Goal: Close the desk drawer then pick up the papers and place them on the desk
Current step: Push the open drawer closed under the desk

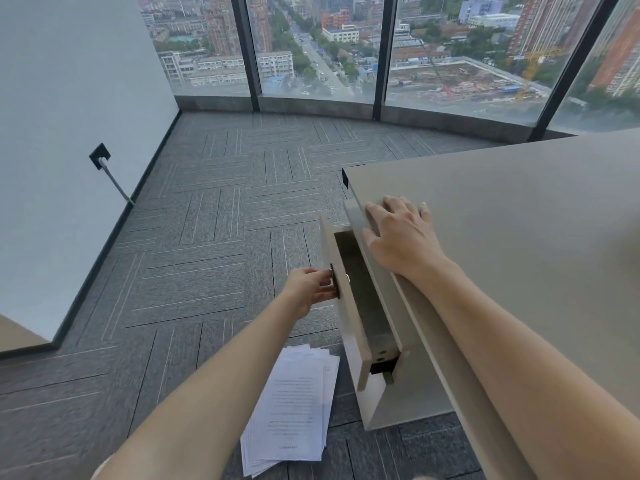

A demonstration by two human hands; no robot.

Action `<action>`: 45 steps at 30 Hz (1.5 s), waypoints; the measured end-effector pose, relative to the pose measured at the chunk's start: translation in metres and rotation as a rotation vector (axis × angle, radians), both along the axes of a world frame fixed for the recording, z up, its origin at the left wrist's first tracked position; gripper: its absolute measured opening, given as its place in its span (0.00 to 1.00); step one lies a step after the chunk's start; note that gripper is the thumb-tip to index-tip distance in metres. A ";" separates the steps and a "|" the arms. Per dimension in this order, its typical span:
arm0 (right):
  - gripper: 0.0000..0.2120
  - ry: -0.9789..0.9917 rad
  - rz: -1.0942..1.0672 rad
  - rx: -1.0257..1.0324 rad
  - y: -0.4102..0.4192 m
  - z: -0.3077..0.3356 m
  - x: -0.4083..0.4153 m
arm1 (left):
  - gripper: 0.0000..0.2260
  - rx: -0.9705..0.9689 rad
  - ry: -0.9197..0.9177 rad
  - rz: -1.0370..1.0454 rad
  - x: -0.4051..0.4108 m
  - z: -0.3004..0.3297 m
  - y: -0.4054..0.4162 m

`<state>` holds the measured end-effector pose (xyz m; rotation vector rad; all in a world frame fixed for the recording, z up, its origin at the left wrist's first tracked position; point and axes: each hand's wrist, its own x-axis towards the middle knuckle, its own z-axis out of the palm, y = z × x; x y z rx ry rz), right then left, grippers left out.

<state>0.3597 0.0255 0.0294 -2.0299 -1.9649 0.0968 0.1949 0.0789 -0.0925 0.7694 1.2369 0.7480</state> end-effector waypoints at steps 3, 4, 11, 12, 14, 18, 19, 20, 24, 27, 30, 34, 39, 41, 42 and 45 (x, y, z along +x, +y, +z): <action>0.21 -0.008 -0.002 0.002 -0.001 0.000 -0.001 | 0.17 -0.011 -0.011 -0.017 0.012 0.001 0.001; 0.21 -0.011 -0.005 0.002 -0.001 0.000 -0.001 | 0.17 -0.015 -0.014 -0.022 0.016 0.001 0.002; 0.20 -0.031 -0.009 -0.012 0.000 -0.001 -0.002 | 0.07 -0.021 -0.081 -0.026 0.045 0.000 0.002; 0.20 -0.033 -0.009 -0.011 0.000 -0.001 -0.002 | 0.07 -0.020 -0.086 -0.022 0.048 -0.001 0.002; 0.20 -0.034 -0.013 -0.012 0.001 -0.001 -0.002 | 0.07 -0.015 -0.084 -0.014 0.054 -0.002 0.002; 0.19 -0.036 -0.024 -0.004 0.003 -0.002 -0.005 | 0.09 -0.005 -0.074 -0.003 0.058 -0.004 0.004; 0.18 -0.037 -0.027 0.000 0.004 -0.002 -0.005 | 0.09 -0.005 -0.071 -0.005 0.058 -0.004 0.005; 0.18 -0.039 -0.030 0.003 0.004 -0.003 -0.005 | 0.09 -0.003 -0.067 -0.012 0.059 -0.004 0.005; 0.19 -0.027 -0.028 0.007 0.003 -0.002 -0.005 | 0.09 -0.026 -0.057 -0.055 0.058 -0.004 0.006; 0.21 -0.018 -0.025 0.004 0.001 -0.001 -0.004 | 0.10 -0.082 -0.045 -0.068 0.056 -0.003 0.011; 0.21 -0.014 -0.021 -0.002 0.001 0.000 -0.004 | 0.08 -0.119 -0.050 -0.079 0.055 -0.004 0.015; 0.21 -0.016 -0.018 -0.010 0.001 -0.001 -0.003 | 0.09 -0.133 0.055 -0.145 0.054 -0.010 0.023; 0.20 -0.006 -0.023 0.005 0.000 0.000 -0.003 | 0.12 -0.341 0.095 -0.211 0.054 -0.007 0.030; 0.20 -0.008 -0.024 0.009 0.000 0.001 -0.004 | 0.12 -0.410 0.062 -0.192 0.055 -0.008 0.032; 0.20 -0.008 -0.025 0.010 0.000 0.001 -0.004 | 0.12 -0.427 0.059 -0.187 0.055 -0.008 0.033; 0.20 -0.003 -0.027 0.007 0.000 0.001 -0.004 | 0.12 -0.399 0.112 -0.224 0.056 -0.007 0.033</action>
